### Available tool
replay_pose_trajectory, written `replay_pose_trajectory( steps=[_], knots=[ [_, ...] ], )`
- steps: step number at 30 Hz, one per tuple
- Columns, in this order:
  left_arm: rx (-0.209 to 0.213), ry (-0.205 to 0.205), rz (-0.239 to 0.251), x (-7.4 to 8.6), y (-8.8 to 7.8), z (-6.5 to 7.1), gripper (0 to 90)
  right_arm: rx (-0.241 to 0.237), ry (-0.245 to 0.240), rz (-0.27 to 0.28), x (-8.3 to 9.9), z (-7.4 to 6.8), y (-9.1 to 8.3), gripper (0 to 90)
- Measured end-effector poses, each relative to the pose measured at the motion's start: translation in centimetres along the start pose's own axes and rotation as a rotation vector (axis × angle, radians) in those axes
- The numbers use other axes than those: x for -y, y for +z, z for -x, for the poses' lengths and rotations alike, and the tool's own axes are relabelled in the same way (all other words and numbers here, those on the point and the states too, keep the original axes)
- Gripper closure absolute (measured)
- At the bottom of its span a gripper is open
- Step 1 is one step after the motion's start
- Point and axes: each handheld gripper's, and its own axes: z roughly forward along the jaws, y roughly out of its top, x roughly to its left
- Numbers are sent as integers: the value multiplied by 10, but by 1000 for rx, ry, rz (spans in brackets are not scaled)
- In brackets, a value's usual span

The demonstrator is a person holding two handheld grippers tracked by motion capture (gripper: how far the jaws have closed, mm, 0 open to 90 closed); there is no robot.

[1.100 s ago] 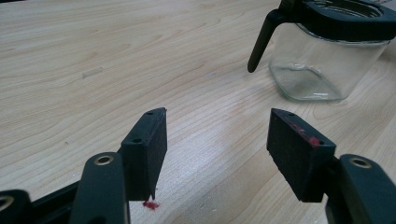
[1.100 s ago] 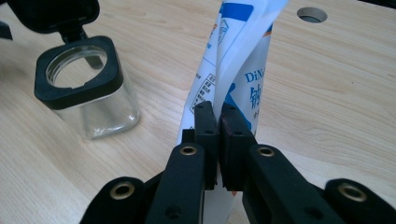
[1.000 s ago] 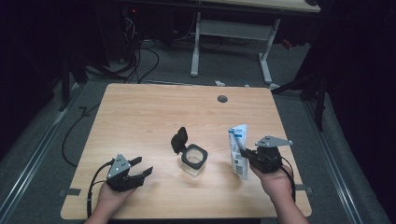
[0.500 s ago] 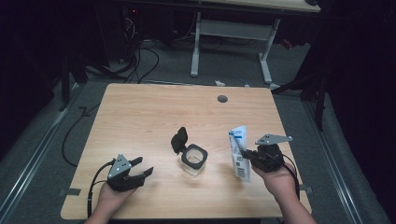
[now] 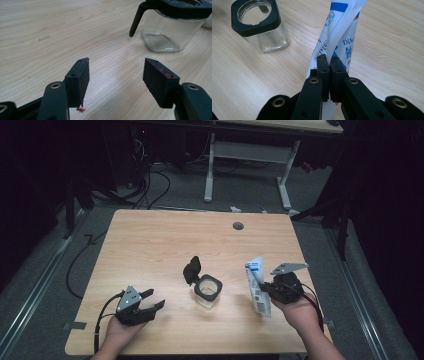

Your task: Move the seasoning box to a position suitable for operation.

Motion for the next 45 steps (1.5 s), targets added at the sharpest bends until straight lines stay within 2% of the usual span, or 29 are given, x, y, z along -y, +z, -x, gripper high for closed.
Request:
replay_pose_trajectory(
  steps=[7, 18, 23, 29, 45],
  knots=[
    [3, -3, 3, 0, -1, 0, 384, -5, -14, -54, -5, 1, 1, 890],
    [4, -6, 2, 0, -1, 0, 384, -11, -20, -106, -8, 2, 1, 897],
    [4, -9, 7, 0, -1, 0, 384, -11, -38, -134, -12, 0, 1, 897],
    [5, -11, 7, 0, -1, -1, 384, -16, -51, -149, -16, 0, 1, 897],
    [11, -2, 0, 1, 1, 1, 384, -18, -51, -170, -15, 3, -3, 897]
  ],
)
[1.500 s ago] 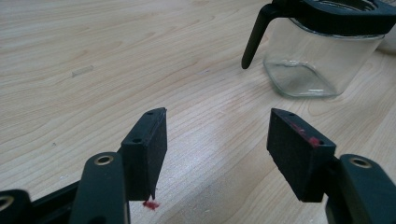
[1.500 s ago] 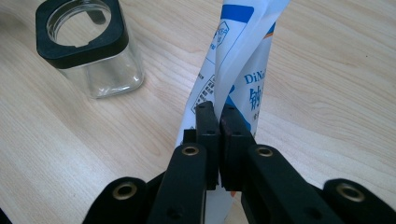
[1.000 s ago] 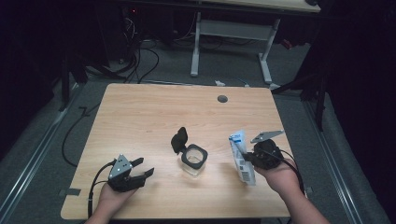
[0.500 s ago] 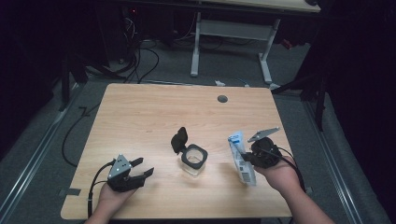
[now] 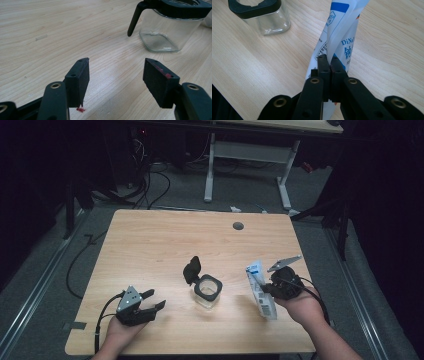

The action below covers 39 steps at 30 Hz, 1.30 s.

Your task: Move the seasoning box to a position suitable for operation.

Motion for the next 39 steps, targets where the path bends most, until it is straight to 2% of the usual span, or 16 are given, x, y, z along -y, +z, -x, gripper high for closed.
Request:
replay_pose_trajectory(
  steps=[9, 20, 26, 32, 39],
  knots=[
    [4, 4, 13, -1, -3, 1, 382, -2, 3, -26, -2, 2, 2, 897],
    [11, 14, 17, -2, -3, 2, 382, -24, -25, -74, -11, -3, 4, 897],
    [26, 20, 15, -2, -2, 5, 382, -31, -23, -114, -14, -6, 2, 897],
    [47, 19, 21, -3, -3, 9, 381, -47, -32, -123, -18, -11, -4, 897],
    [77, 41, 37, -4, -4, 15, 371, -55, -57, -142, -23, -20, -7, 896]
  ],
)
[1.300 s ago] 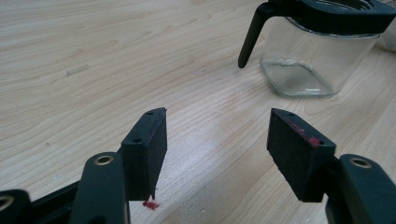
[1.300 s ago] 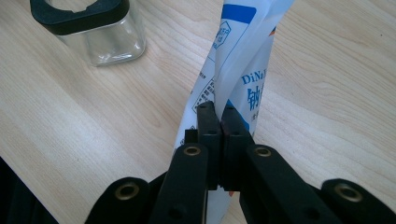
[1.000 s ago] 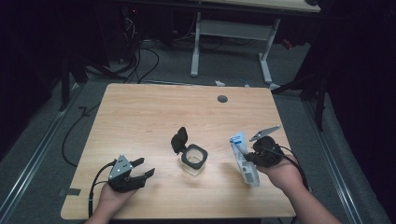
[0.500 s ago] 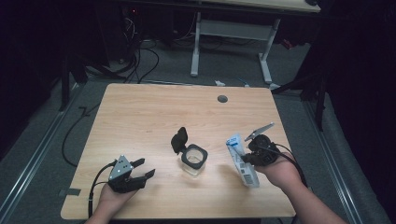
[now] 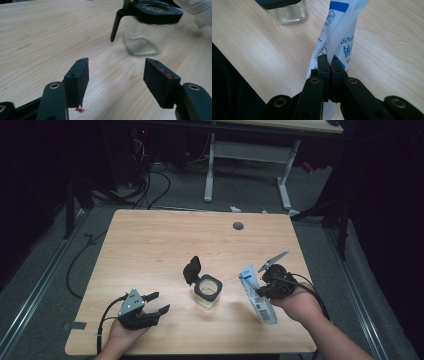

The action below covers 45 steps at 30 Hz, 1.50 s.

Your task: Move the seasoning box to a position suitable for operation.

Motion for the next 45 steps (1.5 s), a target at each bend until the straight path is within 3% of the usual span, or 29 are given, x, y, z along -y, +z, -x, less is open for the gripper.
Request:
replay_pose_trajectory(
  steps=[9, 15, 25, 45],
  knots=[
    [23, 46, -12, -2, 6, 14, 357, -29, -21, -1, -6, -6, -2, 896],
    [41, 37, -25, -1, 9, 19, 358, -39, -40, 2, -10, -11, -3, 896],
    [73, 72, -41, -1, 19, 31, 348, -53, -63, 8, -22, -22, -10, 897],
    [93, 77, -42, -2, 19, 34, 346, -92, -105, -38, -45, -37, -1, 897]
  ],
)
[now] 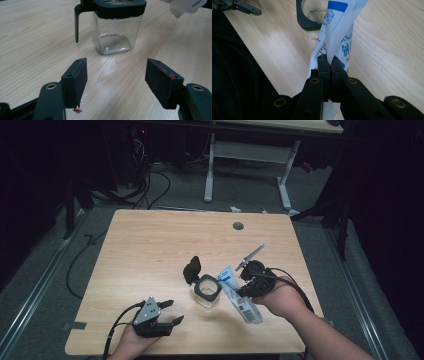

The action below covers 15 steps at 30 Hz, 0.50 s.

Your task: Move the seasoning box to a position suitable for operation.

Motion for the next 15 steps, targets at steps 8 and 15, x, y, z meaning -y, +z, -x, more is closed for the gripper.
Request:
replay_pose_trajectory(
  steps=[8, 15],
  knots=[
    [18, 0, 9, -2, 6, 5, 344, -4, -14, 4, -9, -3, -4, 896],
    [60, 27, 13, -9, 21, 22, 334, -13, -22, 8, -14, -8, -4, 896]
  ],
)
